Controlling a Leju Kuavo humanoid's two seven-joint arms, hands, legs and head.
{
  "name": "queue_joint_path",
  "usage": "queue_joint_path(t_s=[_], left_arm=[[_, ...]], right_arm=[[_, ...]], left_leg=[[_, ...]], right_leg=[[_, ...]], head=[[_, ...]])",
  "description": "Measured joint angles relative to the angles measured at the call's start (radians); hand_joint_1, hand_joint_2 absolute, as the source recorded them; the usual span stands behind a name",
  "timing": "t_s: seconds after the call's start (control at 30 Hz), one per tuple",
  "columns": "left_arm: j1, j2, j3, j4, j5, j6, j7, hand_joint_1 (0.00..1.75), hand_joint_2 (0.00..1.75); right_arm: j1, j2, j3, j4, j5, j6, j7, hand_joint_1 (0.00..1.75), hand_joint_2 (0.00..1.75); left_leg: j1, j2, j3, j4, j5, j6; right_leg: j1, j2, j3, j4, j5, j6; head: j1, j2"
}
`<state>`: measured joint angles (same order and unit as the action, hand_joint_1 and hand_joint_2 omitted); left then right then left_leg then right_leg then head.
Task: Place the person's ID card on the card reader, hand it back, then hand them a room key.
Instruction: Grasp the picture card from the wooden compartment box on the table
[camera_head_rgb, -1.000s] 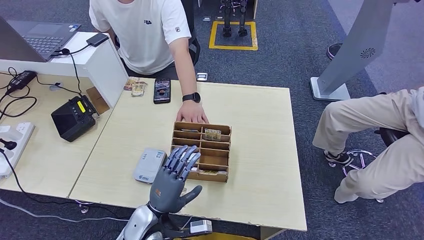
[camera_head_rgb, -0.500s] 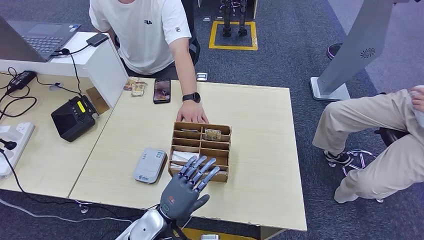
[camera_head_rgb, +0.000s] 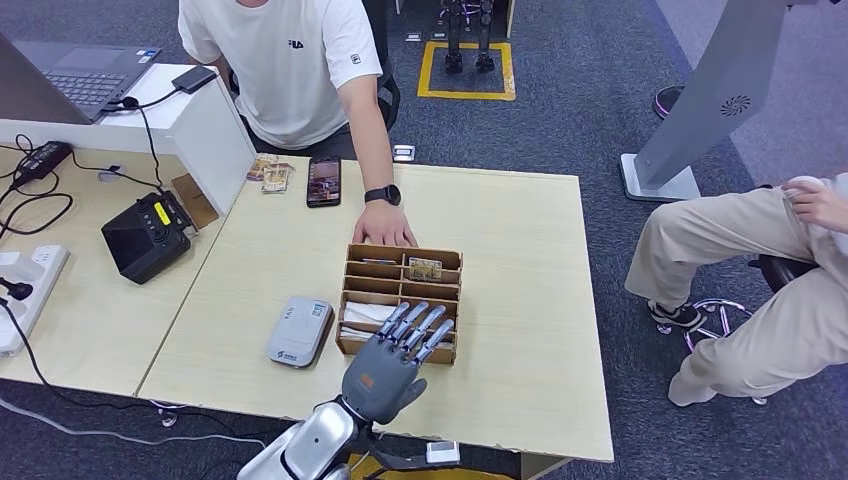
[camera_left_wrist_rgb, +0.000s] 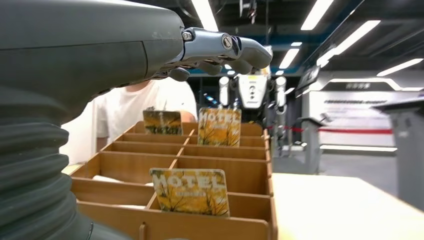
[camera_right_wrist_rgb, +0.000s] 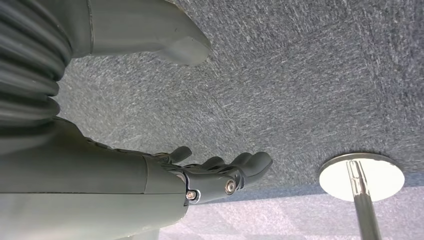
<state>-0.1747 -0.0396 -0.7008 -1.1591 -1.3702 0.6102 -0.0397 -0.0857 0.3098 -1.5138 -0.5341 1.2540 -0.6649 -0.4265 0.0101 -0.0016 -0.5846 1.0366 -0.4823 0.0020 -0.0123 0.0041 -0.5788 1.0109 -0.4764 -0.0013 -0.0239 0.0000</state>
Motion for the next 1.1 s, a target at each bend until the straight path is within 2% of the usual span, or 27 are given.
queue_joint_path(t_s=[0.2, 0.5, 0.53, 0.63, 0.67, 0.7, 1.1], left_arm=[[-0.028, -0.021, 0.0, 0.06, -0.027, -0.034, 0.057, 0.0, 1.75], [-0.051, -0.04, 0.0, 0.12, -0.043, -0.034, 0.09, 0.0, 1.75], [-0.053, -0.04, 0.0, 0.125, -0.043, -0.033, 0.091, 0.12, 1.75], [-0.056, -0.041, 0.0, 0.137, -0.044, -0.031, 0.093, 1.38, 1.75], [-0.057, -0.041, 0.0, 0.139, -0.043, -0.029, 0.093, 1.7, 1.75], [-0.057, -0.041, 0.0, 0.141, -0.042, -0.027, 0.093, 1.75, 1.75], [-0.065, -0.041, 0.0, 0.15, -0.021, -0.038, 0.077, 1.75, 1.75]], right_arm=[[0.0, 0.0, 0.0, 0.001, 0.008, 0.0, 0.004, 0.0, 1.75], [0.0, 0.0, 0.0, 0.001, 0.017, 0.0, 0.012, 0.0, 1.75], [0.0, 0.0, 0.0, 0.001, 0.017, 0.0, 0.012, 0.0, 1.75], [0.0, 0.0, 0.0, 0.001, 0.016, 0.0, 0.011, 0.0, 1.75], [0.0, 0.0, 0.0, 0.001, 0.016, 0.0, 0.009, 0.0, 1.75], [0.0, 0.0, 0.0, 0.001, 0.016, 0.0, 0.007, 0.0, 1.75], [0.0, 0.0, -0.001, 0.001, 0.02, 0.0, 0.01, 0.0, 1.75]], left_leg=[[0.0, 0.0, 0.0, 0.0, 0.0, 0.0], [0.0, 0.0, 0.0, 0.0, 0.0, 0.0], [0.0, 0.0, 0.0, 0.0, 0.0, 0.0], [0.0, 0.0, 0.0, 0.0, 0.0, 0.0], [0.0, 0.0, 0.0, 0.0, 0.0, 0.0], [0.0, 0.0, 0.0, 0.0, 0.0, 0.0], [0.0, 0.0, 0.0, 0.0, 0.0, 0.0]], right_leg=[[0.0, 0.0, 0.0, 0.0, 0.0, 0.0], [0.0, 0.0, 0.0, 0.0, 0.0, 0.0], [0.0, 0.0, 0.0, 0.0, 0.0, 0.0], [0.0, 0.0, 0.0, 0.0, 0.0, 0.0], [0.0, 0.0, 0.0, 0.0, 0.0, 0.0], [0.0, 0.0, 0.0, 0.0, 0.0, 0.0], [0.0, 0.0, 0.0, 0.0, 0.0, 0.0]], head=[[0.0, 0.0], [0.0, 0.0], [0.0, 0.0], [0.0, 0.0], [0.0, 0.0], [0.0, 0.0], [0.0, 0.0]])
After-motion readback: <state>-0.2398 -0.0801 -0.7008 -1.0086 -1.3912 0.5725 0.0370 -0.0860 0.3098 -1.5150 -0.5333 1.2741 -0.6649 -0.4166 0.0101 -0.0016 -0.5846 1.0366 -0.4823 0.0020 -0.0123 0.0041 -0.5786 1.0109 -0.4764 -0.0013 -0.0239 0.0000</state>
